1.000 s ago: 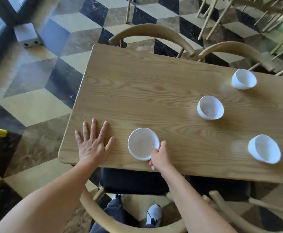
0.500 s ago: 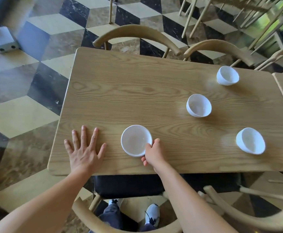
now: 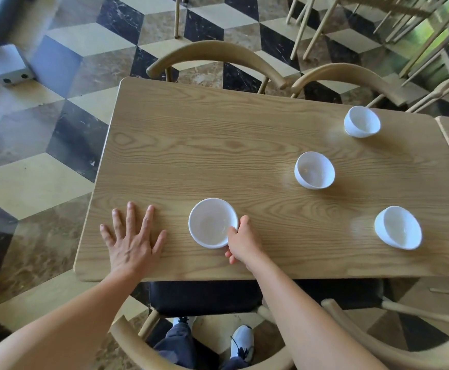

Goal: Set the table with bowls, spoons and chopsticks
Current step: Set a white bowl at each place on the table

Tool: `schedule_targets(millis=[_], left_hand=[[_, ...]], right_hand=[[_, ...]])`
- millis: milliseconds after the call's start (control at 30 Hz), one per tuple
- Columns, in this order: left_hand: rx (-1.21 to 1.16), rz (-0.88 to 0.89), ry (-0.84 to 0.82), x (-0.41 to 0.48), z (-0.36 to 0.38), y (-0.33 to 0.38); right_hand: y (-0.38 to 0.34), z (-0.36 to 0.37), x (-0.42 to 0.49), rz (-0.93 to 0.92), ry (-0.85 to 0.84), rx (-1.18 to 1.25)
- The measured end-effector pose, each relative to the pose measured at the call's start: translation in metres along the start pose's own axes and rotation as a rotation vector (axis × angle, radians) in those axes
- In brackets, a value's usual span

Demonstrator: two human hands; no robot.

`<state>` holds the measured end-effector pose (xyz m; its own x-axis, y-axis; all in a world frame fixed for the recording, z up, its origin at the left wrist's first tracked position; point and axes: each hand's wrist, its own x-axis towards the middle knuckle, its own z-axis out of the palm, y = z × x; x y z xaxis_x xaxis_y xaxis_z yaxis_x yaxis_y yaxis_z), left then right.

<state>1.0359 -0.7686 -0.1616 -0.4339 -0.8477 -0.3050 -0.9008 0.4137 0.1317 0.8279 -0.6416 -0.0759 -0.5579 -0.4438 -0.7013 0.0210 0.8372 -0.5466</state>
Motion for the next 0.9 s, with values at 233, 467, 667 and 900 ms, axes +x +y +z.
schedule_targets(millis=[233, 467, 667, 900], left_hand=[[-0.034, -0.025, -0.003, 0.033, -0.025, 0.022], [-0.048, -0.052, -0.018, 0.079, -0.033, 0.053], [-0.031, -0.040, 0.027, 0.080, -0.019, 0.053], [-0.010, -0.041, 0.055, 0.078, -0.017, 0.053]], right_hand=[[0.001, -0.043, 0.006, -0.062, -0.193, -0.145], [-0.001, -0.040, 0.008, -0.036, -0.220, 0.070], [0.001, -0.033, 0.014, -0.055, -0.184, 0.107], [-0.002, -0.029, 0.016, -0.063, -0.188, 0.124]])
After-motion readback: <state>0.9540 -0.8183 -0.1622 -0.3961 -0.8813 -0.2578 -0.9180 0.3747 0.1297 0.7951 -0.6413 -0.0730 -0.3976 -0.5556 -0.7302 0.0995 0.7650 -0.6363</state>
